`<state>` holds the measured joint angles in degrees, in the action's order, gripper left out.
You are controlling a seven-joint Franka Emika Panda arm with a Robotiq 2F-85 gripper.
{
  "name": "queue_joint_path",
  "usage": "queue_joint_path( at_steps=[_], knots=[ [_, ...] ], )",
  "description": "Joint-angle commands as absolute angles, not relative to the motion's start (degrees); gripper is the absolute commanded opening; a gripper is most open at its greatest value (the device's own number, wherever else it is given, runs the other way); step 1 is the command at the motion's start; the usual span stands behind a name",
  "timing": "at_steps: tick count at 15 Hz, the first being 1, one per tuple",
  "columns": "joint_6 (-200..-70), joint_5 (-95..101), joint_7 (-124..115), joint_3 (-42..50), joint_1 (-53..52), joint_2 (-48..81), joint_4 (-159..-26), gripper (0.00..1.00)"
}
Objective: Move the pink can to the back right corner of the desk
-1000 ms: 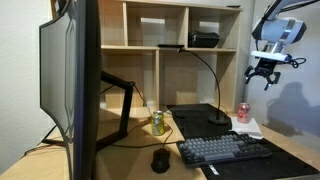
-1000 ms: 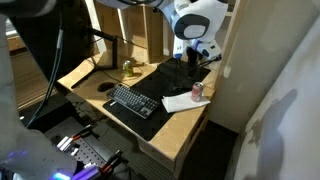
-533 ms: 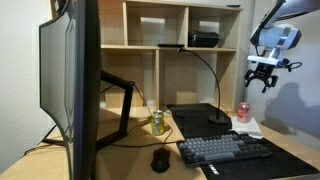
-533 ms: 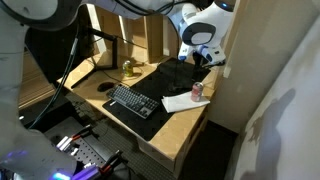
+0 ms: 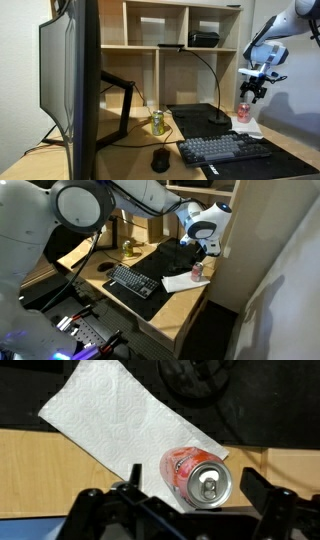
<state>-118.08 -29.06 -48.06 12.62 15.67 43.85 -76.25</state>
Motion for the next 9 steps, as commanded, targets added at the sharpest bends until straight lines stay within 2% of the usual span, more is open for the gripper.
queue_joint_path(
  at_steps=[1, 9],
  knots=[
    [-118.1, -27.9, -49.8, 10.9, 17.2, 44.8, -74.8, 1.00],
    [-118.0, -26.3, -53.5, 11.3, 17.4, 48.9, -69.8, 1.00]
  ],
)
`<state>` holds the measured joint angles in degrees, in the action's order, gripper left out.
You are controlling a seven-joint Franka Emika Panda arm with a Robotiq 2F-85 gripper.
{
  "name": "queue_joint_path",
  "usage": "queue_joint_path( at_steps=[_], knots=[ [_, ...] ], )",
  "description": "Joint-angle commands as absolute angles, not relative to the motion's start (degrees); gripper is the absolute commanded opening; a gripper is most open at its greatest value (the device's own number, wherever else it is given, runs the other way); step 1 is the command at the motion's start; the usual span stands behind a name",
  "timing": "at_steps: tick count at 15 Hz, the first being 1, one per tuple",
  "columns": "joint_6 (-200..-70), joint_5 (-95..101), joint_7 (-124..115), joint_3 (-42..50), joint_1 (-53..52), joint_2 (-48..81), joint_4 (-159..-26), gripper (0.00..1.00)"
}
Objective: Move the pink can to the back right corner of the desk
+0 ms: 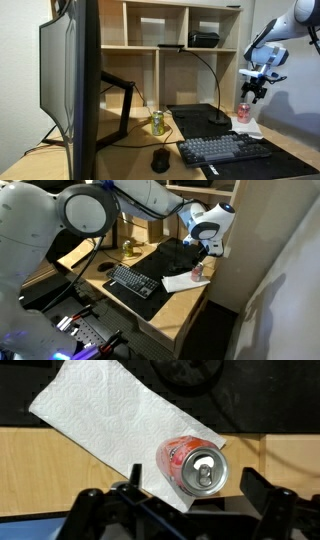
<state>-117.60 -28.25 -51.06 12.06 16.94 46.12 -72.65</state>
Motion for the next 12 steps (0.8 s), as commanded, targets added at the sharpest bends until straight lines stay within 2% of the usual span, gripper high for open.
queue_joint_path(
  at_steps=[1, 9, 12],
  knots=[
    [-118.2, -26.0, -54.0, 11.1, 17.5, 50.2, -68.6, 1.00],
    [-119.5, -24.9, -53.5, 9.7, 18.6, 56.2, -61.4, 1.00],
    [-119.2, -26.1, -52.9, 11.1, 17.2, 54.4, -64.0, 1.00]
  ],
)
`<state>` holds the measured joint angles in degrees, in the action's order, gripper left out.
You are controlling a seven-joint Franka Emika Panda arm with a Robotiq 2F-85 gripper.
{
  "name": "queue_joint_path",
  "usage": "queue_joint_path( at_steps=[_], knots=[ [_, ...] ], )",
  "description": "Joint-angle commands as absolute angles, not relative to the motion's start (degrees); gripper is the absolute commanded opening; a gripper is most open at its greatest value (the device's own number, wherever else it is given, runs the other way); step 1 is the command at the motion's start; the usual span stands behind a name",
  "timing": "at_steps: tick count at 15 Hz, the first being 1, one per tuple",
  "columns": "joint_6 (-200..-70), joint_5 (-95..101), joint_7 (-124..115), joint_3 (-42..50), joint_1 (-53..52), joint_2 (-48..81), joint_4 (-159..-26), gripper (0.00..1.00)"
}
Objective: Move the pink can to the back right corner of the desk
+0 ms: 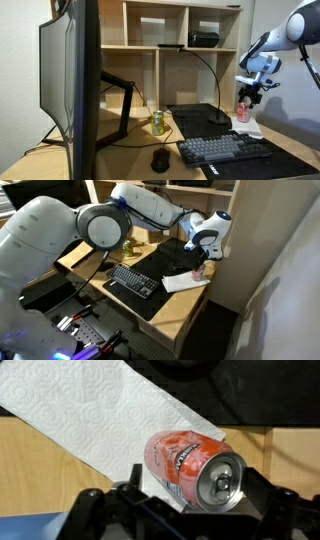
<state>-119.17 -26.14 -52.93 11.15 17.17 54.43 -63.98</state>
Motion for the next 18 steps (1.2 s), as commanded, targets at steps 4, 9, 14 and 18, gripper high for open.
queue_joint_path(
  at_steps=[4, 9, 14, 18],
  knots=[
    [-119.2, -26.1, -52.9, 11.1, 17.1, 54.4, -64.0, 1.00],
    [-122.5, -25.7, -48.8, 11.5, 16.7, 50.2, -69.9, 1.00],
    [-125.7, -26.4, -46.1, 11.3, 16.4, 47.4, -73.3, 1.00],
    [-123.8, -24.9, -48.3, 10.1, 17.6, 49.7, -69.4, 1.00]
  ],
)
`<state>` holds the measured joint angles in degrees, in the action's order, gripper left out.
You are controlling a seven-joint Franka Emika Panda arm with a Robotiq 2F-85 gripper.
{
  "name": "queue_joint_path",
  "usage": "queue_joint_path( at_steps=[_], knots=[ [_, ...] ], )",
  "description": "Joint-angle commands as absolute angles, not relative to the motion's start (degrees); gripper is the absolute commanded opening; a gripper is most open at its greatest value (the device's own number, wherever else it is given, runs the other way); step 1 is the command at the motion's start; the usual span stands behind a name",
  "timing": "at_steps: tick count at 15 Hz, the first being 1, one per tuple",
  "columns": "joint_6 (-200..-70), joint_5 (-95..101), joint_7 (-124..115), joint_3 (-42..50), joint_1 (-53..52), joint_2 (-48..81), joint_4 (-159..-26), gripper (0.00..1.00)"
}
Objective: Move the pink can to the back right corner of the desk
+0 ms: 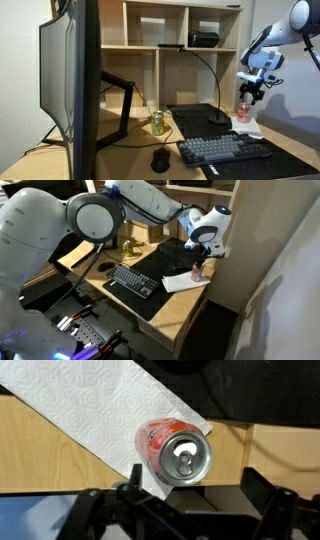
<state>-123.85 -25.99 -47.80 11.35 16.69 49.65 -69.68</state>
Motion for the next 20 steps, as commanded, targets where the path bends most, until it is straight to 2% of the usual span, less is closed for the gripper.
queue_joint_path(
  at_steps=[1, 15, 16, 17, 20],
  knots=[
    [-123.8, -24.8, -48.3, 10.1, 17.6, 49.8, -69.3, 1.00],
    [-117.7, -22.6, -54.4, 9.0, 18.6, 58.0, -59.7, 1.00],
    [-117.5, -22.8, -54.0, 8.7, 18.9, 58.3, -59.2, 0.75],
    [-116.8, -23.0, -53.9, 8.4, 19.2, 58.5, -58.7, 0.74],
    [-115.1, -23.3, -53.6, 7.7, 20.1, 59.0, -57.0, 0.53]
  ],
)
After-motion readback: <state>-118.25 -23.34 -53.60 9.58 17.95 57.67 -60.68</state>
